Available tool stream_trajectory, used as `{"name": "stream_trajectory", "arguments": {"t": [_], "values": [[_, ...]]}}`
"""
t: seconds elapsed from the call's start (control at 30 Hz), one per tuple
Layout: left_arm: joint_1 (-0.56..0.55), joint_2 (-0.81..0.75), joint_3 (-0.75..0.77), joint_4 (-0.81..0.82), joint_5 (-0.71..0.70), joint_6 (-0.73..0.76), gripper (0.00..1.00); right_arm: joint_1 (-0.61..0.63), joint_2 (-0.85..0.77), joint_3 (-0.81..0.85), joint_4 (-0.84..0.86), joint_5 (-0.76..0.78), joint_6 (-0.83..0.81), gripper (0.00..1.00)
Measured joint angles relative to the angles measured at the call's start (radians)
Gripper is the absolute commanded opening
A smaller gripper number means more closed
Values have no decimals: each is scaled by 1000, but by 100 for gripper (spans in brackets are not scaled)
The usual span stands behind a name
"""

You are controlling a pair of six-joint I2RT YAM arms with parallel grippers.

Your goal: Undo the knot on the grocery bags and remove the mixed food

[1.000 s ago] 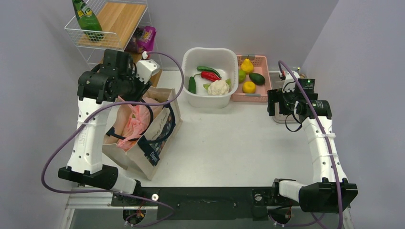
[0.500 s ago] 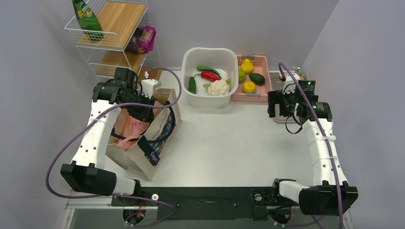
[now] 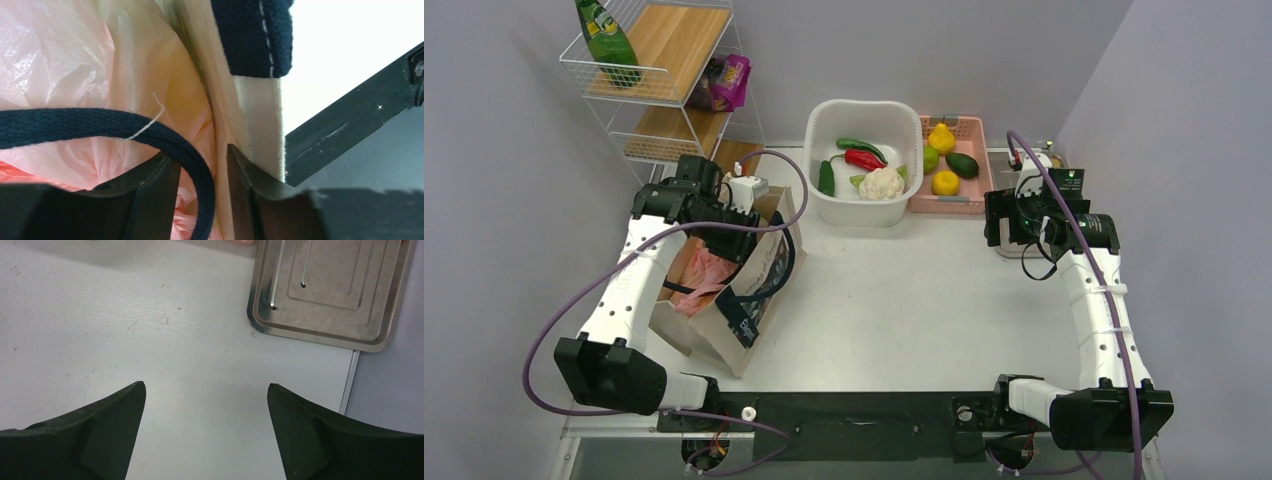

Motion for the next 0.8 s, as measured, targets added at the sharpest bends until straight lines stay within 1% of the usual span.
{"name": "stream_trajectory", "arguments": {"t": [0.03,0.07,0.1,0.13,0.23,0.4,0.5,0.57,0.67,0.73,0.77,0.8], "values": [[0,0,0,1,3,-3,14,0,0,0,0,0,0,87],[0,0,1,2,4,-1,4,0,0,0,0,0,0,87],[0,-1,5,-2,5,-7,1,0,0,0,0,0,0,87],[0,-1,17,-9,2,-6,0,0,0,0,0,0,0,87],[0,2,119,-50,-28,-2,0,0,0,0,0,0,0,87],[1,27,425,-132,-122,16,0,0,0,0,0,0,-1,87],[16,47,560,-192,-211,41,0,0,0,0,0,0,-3,87],[34,67,614,-221,-286,61,0,0,0,0,0,0,-3,87],[71,99,648,-228,-399,97,0,0,0,0,0,0,-4,87],[102,117,653,-217,-472,126,9,0,0,0,0,0,-4,87],[116,126,653,-208,-505,143,17,0,0,0,0,0,-4,87],[130,134,656,-197,-538,161,20,0,0,0,0,0,-4,87]]}}
